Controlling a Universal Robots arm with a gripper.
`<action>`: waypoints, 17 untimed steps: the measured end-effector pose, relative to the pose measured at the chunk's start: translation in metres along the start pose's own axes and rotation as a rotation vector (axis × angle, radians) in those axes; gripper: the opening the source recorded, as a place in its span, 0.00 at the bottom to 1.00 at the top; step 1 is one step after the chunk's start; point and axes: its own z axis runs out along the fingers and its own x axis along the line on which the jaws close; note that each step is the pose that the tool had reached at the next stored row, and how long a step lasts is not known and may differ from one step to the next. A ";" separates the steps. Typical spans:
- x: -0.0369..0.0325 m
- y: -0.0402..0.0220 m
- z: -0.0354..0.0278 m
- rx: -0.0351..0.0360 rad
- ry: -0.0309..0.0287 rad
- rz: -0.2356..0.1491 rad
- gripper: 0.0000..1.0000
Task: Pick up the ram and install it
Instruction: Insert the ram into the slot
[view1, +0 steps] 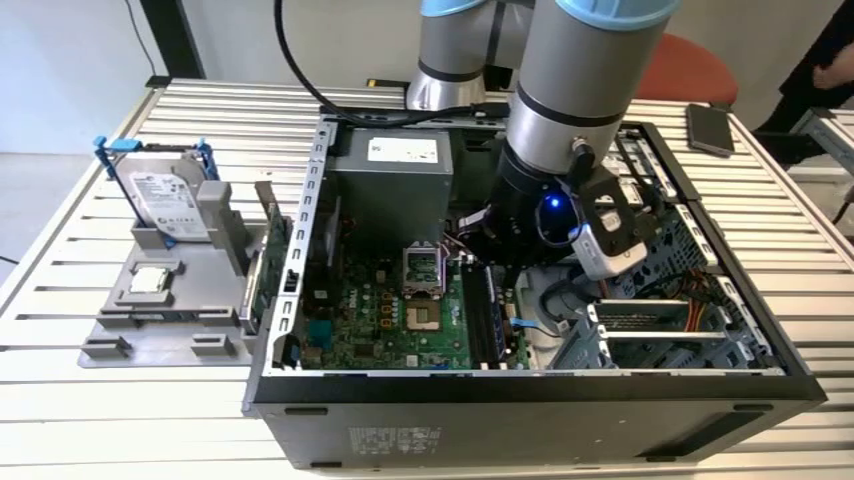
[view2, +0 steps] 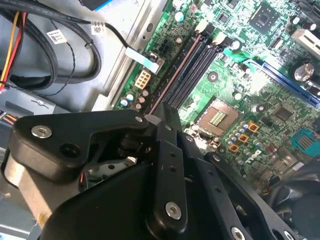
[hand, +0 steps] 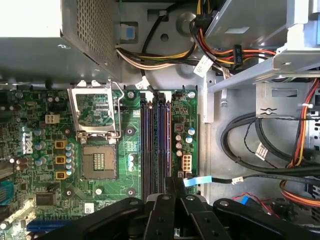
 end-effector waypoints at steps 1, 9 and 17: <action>0.0000 0.0000 0.0000 0.0000 0.0000 0.000 0.00; 0.0000 -0.0002 -0.0005 0.0000 -0.0002 0.000 0.00; 0.0000 -0.0003 -0.0008 0.0000 -0.0003 0.000 0.00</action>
